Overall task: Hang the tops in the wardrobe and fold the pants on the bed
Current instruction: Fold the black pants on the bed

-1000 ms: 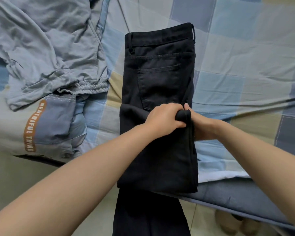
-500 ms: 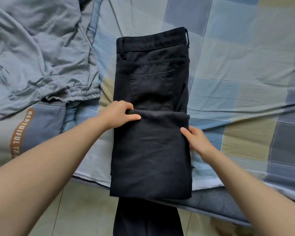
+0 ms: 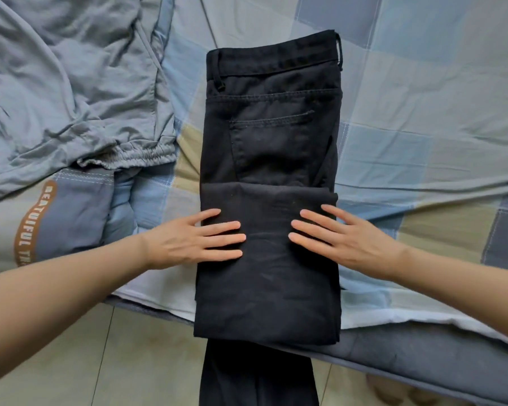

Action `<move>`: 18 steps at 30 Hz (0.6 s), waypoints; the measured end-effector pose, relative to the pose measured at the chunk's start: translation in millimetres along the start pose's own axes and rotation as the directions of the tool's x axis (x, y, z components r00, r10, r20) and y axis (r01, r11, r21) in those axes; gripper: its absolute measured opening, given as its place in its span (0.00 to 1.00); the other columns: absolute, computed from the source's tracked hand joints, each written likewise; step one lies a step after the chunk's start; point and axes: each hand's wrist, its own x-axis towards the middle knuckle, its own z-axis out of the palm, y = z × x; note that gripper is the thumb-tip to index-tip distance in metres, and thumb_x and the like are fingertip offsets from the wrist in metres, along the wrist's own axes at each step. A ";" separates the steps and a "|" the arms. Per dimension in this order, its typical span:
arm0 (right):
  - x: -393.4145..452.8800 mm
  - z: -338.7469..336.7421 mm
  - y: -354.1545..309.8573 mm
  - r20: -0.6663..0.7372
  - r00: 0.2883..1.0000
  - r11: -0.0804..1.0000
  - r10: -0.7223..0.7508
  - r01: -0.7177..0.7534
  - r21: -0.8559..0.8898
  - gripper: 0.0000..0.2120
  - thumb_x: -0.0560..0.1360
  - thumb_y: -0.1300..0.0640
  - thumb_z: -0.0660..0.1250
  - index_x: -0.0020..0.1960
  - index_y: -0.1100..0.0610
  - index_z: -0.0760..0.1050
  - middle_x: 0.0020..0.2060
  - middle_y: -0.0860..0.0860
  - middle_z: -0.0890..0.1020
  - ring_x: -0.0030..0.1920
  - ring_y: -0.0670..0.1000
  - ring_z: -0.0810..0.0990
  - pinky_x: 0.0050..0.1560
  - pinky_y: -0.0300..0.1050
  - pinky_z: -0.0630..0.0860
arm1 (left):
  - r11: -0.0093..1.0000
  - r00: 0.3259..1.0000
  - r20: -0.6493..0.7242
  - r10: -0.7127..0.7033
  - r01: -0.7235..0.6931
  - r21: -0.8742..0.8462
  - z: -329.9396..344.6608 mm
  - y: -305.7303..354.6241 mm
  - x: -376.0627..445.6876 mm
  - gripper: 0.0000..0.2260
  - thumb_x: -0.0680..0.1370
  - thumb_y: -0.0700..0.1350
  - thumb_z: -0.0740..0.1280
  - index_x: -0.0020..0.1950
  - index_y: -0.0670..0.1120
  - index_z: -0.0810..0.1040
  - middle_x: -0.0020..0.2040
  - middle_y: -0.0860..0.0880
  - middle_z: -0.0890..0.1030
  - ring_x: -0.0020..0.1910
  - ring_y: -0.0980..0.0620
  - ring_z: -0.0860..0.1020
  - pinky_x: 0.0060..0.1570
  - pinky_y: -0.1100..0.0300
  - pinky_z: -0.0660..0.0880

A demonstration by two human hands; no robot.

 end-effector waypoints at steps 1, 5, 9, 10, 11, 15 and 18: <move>1.6 7.0 4.6 0.064 0.997 0.997 -0.046 0.050 -0.063 0.28 0.79 0.67 0.43 0.76 0.54 0.59 0.74 0.54 0.66 0.74 0.60 0.63 0.71 0.59 0.58 | 0.999 0.998 0.052 0.033 -0.034 0.013 5.6 -2.9 -0.7 0.33 0.75 0.30 0.46 0.78 0.50 0.60 0.79 0.47 0.60 0.77 0.43 0.59 0.73 0.42 0.52; 28.0 24.3 20.1 0.165 0.985 0.981 -0.058 0.087 -0.174 0.30 0.77 0.64 0.48 0.77 0.48 0.55 0.75 0.54 0.63 0.74 0.62 0.60 0.72 0.65 0.53 | 0.997 0.996 0.029 -0.081 0.080 0.013 21.9 -14.1 17.8 0.24 0.81 0.40 0.52 0.78 0.51 0.61 0.78 0.49 0.62 0.76 0.44 0.60 0.74 0.43 0.54; 35.5 18.4 26.2 0.230 0.970 0.990 -0.080 0.104 -0.092 0.30 0.77 0.63 0.45 0.78 0.48 0.54 0.75 0.53 0.62 0.75 0.61 0.58 0.72 0.66 0.52 | 0.993 0.994 0.036 -0.099 0.101 -0.056 21.4 -12.9 22.0 0.24 0.81 0.42 0.51 0.77 0.51 0.63 0.77 0.48 0.64 0.76 0.43 0.61 0.73 0.42 0.55; 34.7 13.9 27.6 0.257 0.962 0.993 -0.087 0.104 -0.054 0.30 0.77 0.62 0.45 0.77 0.48 0.55 0.75 0.52 0.63 0.75 0.61 0.59 0.71 0.65 0.53 | 0.990 0.992 0.058 -0.111 0.116 -0.079 18.7 -12.0 22.0 0.24 0.81 0.43 0.51 0.77 0.51 0.64 0.77 0.48 0.65 0.76 0.43 0.61 0.73 0.42 0.55; 34.2 10.7 30.5 0.265 0.959 0.994 -0.101 0.110 -0.018 0.29 0.77 0.62 0.46 0.77 0.48 0.57 0.75 0.52 0.64 0.75 0.60 0.60 0.71 0.65 0.53 | 0.985 0.990 0.057 -0.126 0.131 -0.110 17.5 -10.9 21.5 0.24 0.81 0.43 0.51 0.77 0.51 0.64 0.77 0.48 0.65 0.76 0.43 0.61 0.73 0.42 0.54; 36.1 -11.5 41.9 0.282 0.952 0.970 -0.119 0.052 0.236 0.28 0.76 0.52 0.57 0.76 0.44 0.58 0.75 0.46 0.64 0.76 0.51 0.57 0.75 0.56 0.48 | 0.908 0.979 0.079 -0.188 0.204 -0.365 -1.5 -11.1 24.7 0.27 0.76 0.44 0.67 0.75 0.54 0.66 0.77 0.51 0.64 0.78 0.48 0.56 0.77 0.49 0.45; 31.4 -40.6 45.5 0.365 0.931 0.697 0.027 -0.279 0.660 0.21 0.78 0.51 0.61 0.70 0.41 0.68 0.69 0.38 0.70 0.71 0.37 0.62 0.74 0.40 0.55 | 0.543 0.944 0.248 -0.217 0.328 -0.773 -21.4 -23.6 23.7 0.22 0.75 0.39 0.68 0.66 0.56 0.74 0.72 0.57 0.71 0.75 0.59 0.60 0.77 0.55 0.49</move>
